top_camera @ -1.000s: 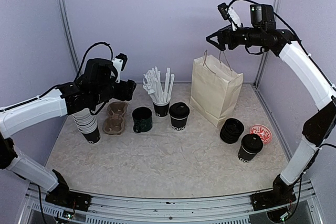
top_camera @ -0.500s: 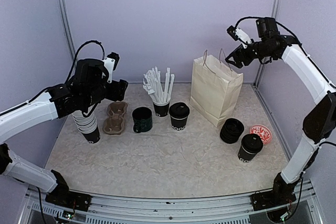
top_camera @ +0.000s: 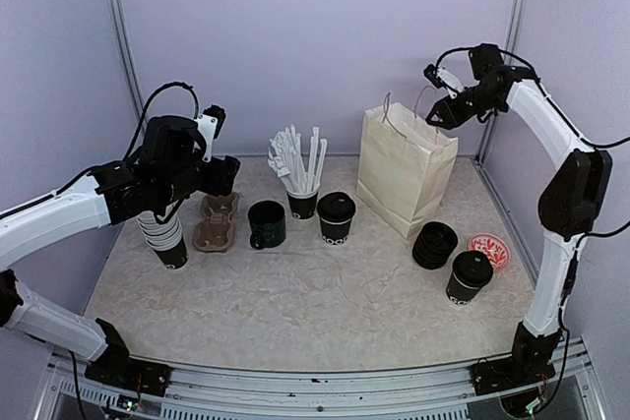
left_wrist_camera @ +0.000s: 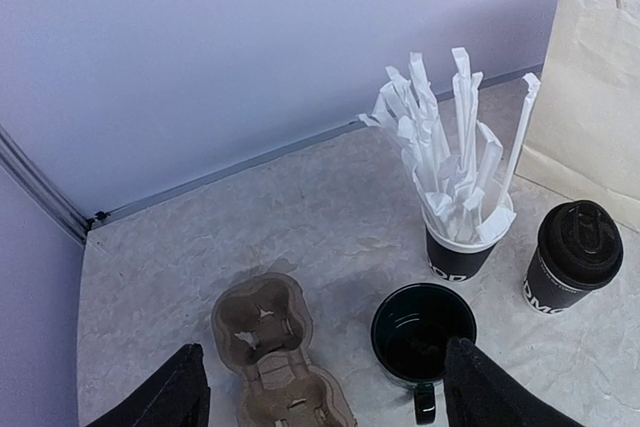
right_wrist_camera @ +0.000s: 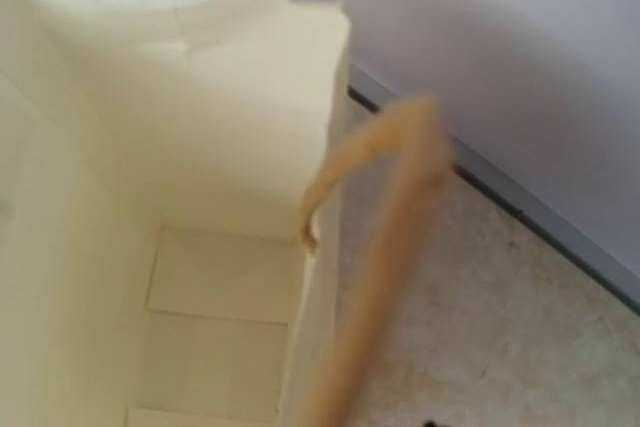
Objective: Pack the takeout coffee
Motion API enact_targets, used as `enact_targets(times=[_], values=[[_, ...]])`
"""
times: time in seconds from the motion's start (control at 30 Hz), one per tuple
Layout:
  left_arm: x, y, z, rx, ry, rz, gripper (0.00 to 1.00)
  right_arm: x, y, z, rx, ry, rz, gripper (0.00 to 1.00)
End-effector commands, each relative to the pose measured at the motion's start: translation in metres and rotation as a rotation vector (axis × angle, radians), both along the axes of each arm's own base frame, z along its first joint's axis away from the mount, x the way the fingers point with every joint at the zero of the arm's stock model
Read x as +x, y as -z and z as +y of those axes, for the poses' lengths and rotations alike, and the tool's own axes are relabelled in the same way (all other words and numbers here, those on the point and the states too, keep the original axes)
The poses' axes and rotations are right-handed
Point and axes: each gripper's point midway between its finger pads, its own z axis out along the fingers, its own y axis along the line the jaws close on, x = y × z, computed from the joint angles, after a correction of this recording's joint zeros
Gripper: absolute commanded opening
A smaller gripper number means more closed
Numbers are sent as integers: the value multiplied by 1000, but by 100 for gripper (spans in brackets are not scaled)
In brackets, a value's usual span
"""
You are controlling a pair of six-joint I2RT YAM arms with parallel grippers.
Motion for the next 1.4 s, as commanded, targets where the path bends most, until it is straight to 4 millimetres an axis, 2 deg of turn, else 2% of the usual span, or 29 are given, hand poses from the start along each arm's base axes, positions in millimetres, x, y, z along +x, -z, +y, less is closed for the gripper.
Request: enact_targets(times=[0.0, 0.13, 0.3, 0.4, 0.47, 0.53, 0.7, 0.77, 0.87, 1.0, 1.17, 1.27, 1.37], values=[[-2, -3, 0, -30, 6, 1, 79, -2, 8, -2, 24, 2, 53, 41], [-1, 0, -2, -30, 11, 8, 79, -1, 18, -3, 25, 4, 83, 32], [-1, 2, -4, -33, 18, 14, 79, 0, 15, -6, 42, 3, 82, 3], [-1, 3, -4, -30, 16, 18, 78, 4, 4, -12, 51, 14, 47, 0], [0, 3, -3, -26, 13, 19, 79, 6, -11, -15, 65, 19, 5, 0], [0, 1, -3, -27, 10, 14, 78, 5, -35, -16, 87, 15, -64, 0], [1, -7, -1, -27, 7, 7, 79, -14, -110, -7, 163, -34, -257, 0], [3, -9, 1, -25, -2, 11, 78, -34, -141, 0, 200, -88, -322, 0], [5, -11, 8, -42, -32, 37, 77, -67, -171, 11, 259, -182, -376, 0], [8, -15, 16, -72, -41, 96, 73, -115, -195, 26, 324, -312, -404, 0], [13, -13, 28, -93, -97, 212, 65, -173, -202, 37, 366, -456, -385, 0], [18, -4, 31, -75, -119, 307, 58, -205, -200, 42, 375, -535, -383, 0], [20, 13, 28, -30, -121, 405, 56, -236, -196, 45, 367, -613, -396, 0]])
